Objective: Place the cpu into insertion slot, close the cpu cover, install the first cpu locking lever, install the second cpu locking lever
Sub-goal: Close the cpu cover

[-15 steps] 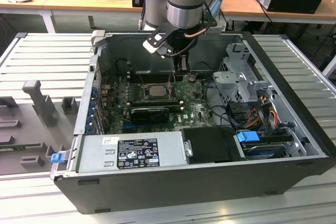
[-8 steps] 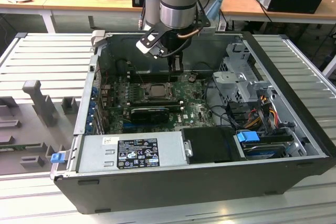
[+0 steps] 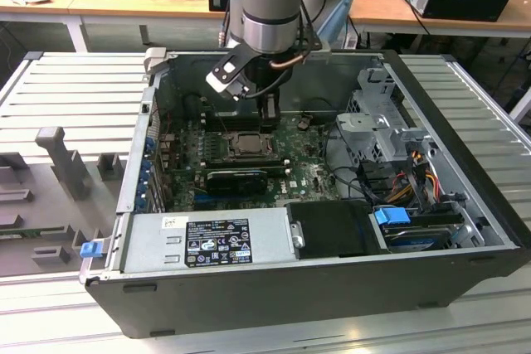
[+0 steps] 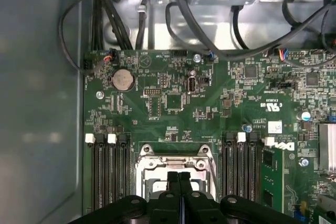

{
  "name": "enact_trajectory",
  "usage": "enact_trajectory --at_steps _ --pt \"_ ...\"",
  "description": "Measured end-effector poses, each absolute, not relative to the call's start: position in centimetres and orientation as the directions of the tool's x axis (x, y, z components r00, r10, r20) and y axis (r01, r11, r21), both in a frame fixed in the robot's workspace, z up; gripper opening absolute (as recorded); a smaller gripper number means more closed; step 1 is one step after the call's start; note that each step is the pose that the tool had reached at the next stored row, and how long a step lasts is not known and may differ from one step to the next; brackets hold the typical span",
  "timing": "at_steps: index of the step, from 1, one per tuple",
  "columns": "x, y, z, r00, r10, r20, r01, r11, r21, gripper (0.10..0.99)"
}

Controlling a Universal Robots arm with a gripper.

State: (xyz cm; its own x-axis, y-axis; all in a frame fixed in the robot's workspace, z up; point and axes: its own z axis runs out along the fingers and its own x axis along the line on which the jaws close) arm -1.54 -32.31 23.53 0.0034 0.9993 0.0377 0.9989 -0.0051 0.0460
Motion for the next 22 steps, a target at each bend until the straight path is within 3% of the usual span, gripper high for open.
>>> enact_trajectory --at_steps 8,22 --pt "-2.4 -32.3 23.0 -0.028 0.999 0.038 0.999 0.027 0.024 0.106" --pt "-3.6 -32.3 23.0 -0.028 0.999 0.038 0.999 0.027 0.024 0.106"
